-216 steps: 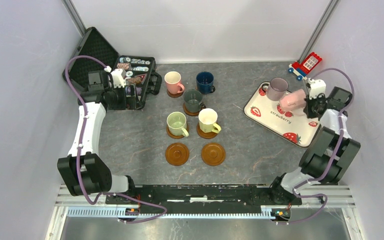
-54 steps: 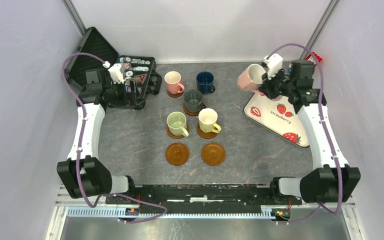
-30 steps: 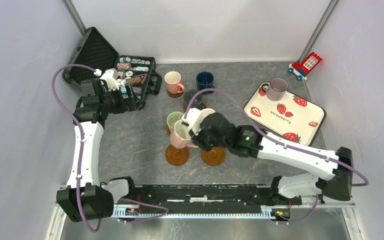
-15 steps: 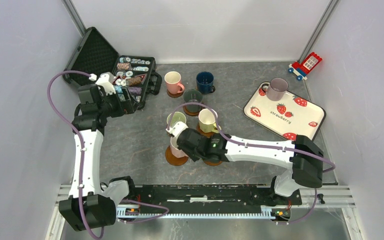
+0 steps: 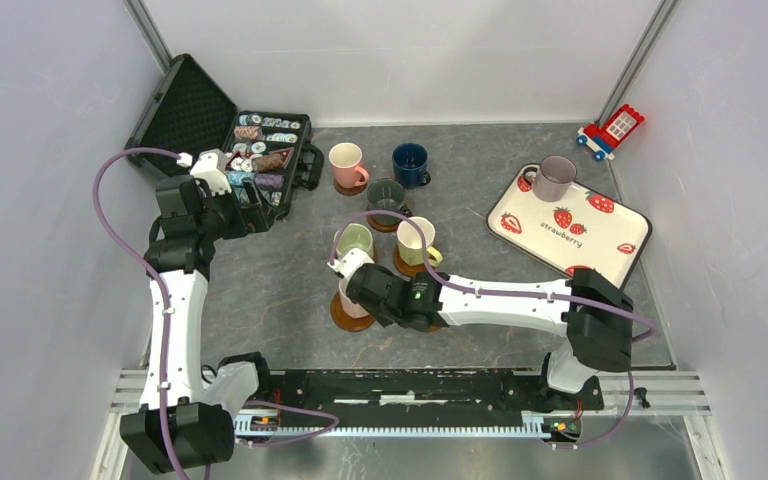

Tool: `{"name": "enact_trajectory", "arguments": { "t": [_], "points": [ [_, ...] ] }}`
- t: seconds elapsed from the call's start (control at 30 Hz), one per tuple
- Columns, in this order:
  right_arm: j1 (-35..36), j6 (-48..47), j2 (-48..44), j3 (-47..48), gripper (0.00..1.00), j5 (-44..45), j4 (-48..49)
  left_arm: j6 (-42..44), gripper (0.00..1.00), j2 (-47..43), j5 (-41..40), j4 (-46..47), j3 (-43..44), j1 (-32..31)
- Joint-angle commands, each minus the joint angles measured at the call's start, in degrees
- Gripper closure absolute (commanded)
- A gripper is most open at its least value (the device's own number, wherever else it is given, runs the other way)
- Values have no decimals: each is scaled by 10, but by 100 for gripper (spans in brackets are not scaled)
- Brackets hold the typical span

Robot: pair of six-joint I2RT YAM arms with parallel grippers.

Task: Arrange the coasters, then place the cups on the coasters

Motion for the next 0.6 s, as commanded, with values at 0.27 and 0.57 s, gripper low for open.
{"name": "enact_trajectory", "arguments": {
  "t": [0.27,0.57],
  "points": [
    [4,26,14,43,81,24,52,-24,0,-15,0,32,-11,10],
    [13,36,31,49,64,30,42,-24,0,-14,-1,34,-10,11]
  ]
}}
